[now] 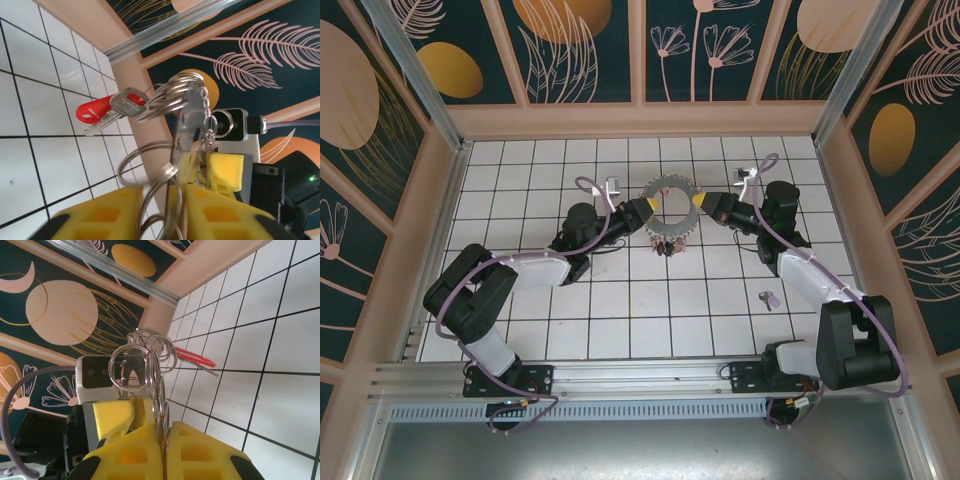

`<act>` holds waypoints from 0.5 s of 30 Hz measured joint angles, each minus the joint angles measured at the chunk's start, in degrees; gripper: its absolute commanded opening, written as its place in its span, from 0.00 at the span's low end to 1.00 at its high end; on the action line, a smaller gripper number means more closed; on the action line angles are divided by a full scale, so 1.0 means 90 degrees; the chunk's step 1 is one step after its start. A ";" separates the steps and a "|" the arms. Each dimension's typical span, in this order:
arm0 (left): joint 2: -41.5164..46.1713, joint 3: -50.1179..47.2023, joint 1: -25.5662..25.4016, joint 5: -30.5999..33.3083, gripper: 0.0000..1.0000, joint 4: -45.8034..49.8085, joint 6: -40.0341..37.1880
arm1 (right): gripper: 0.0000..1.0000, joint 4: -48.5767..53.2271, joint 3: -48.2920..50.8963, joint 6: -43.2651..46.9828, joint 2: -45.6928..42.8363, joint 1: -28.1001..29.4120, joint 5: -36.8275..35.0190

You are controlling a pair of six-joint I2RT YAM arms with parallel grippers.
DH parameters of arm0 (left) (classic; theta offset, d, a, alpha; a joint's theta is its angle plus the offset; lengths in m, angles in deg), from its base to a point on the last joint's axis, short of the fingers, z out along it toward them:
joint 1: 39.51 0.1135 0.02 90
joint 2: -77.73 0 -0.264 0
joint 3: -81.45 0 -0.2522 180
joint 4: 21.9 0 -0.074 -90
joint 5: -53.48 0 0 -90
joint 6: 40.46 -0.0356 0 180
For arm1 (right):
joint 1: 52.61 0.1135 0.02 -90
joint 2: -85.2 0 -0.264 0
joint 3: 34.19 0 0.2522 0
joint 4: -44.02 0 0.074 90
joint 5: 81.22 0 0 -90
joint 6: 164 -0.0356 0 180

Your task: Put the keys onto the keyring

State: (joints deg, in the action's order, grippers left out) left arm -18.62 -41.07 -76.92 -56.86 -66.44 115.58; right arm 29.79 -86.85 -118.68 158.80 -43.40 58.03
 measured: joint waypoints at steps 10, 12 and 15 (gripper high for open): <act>0.0537 0.0304 0.0078 -0.0384 0.00 0.0435 -0.0573 | 0.28 0.0491 0.0005 0.0736 -0.0826 -0.0019 -0.0364; 0.0675 0.0386 0.0202 -0.0576 0.00 0.0622 -0.0741 | 0.32 0.0811 -0.0007 0.1100 -0.1166 -0.0036 -0.0561; 0.0882 0.0457 0.0393 -0.0935 0.00 0.0755 -0.0899 | 0.35 0.1277 -0.0039 0.1712 -0.1678 -0.0092 -0.1018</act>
State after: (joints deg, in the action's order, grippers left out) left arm -10.69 -36.96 -73.38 -65.28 -59.64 107.49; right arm 41.29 -87.20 -103.27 143.70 -44.23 48.88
